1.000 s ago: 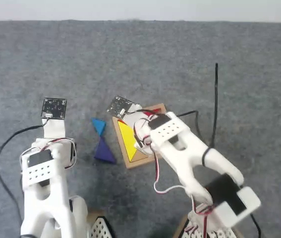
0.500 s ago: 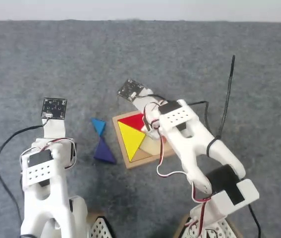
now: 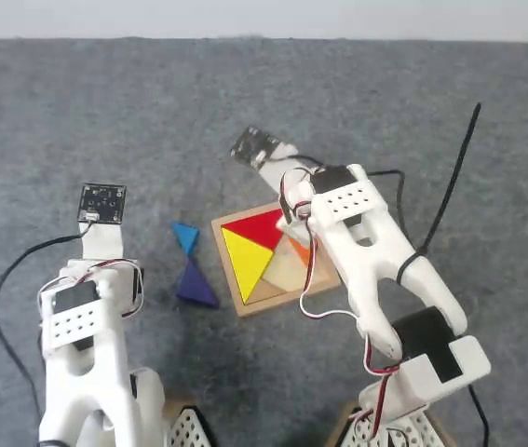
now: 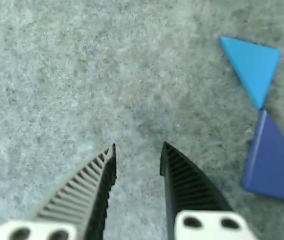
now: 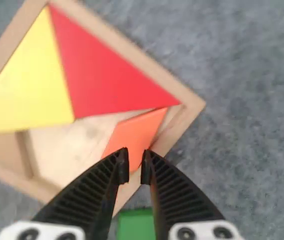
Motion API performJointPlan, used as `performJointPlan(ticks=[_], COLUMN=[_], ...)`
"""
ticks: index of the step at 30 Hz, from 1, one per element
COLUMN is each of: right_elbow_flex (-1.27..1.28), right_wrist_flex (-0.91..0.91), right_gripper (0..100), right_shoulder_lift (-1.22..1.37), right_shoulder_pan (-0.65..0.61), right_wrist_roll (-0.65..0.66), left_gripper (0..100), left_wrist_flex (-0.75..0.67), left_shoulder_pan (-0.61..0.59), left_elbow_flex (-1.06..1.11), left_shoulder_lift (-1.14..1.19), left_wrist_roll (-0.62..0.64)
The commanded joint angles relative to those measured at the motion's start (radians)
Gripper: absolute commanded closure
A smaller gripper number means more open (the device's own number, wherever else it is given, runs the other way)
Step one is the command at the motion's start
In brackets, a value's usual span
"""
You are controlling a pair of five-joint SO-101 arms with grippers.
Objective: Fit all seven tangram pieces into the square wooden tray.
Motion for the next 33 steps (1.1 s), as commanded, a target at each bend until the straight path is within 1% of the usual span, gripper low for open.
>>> performJointPlan(ticks=[1, 4, 9, 12, 16, 22, 25, 30, 33], right_elbow_flex=[-0.006, 0.074, 0.222, 0.255, 0.255, 0.235, 0.196, 0.137, 0.058], right_wrist_flex=[0.053, 0.027, -0.11, -0.183, -0.262, -0.282, -0.278, -0.275, -0.226], right_gripper=[93.5, 91.3, 75.2, 69.0, 65.2, 63.8, 63.8, 64.1, 65.9], right_shoulder_lift=[-0.056, -0.082, -0.154, -0.163, -0.105, -0.008, 0.016, 0.094, 0.145], right_shoulder_pan=[0.027, 0.03, 0.024, 0.008, -0.005, -0.061, -0.058, -0.035, -0.005], right_wrist_roll=[0.101, 0.11, 0.101, 0.0, -0.117, -0.147, -0.163, -0.13, -0.127], left_gripper=[86, 86, 86, 86, 86, 86, 86, 86, 86], left_wrist_flex=[-0.021, -0.021, -0.021, -0.021, -0.021, -0.021, -0.021, -0.021, -0.021], left_shoulder_pan=[-0.008, -0.008, -0.008, -0.008, -0.008, -0.008, -0.008, -0.008, -0.008], left_elbow_flex=[-0.002, -0.002, -0.002, -0.002, -0.002, -0.002, -0.002, -0.001, -0.001], left_shoulder_lift=[-0.032, -0.032, -0.032, -0.032, -0.032, -0.032, -0.032, -0.032, -0.032], left_wrist_roll=[-0.015, -0.015, -0.015, -0.015, -0.015, -0.015, -0.015, -0.015, -0.015])
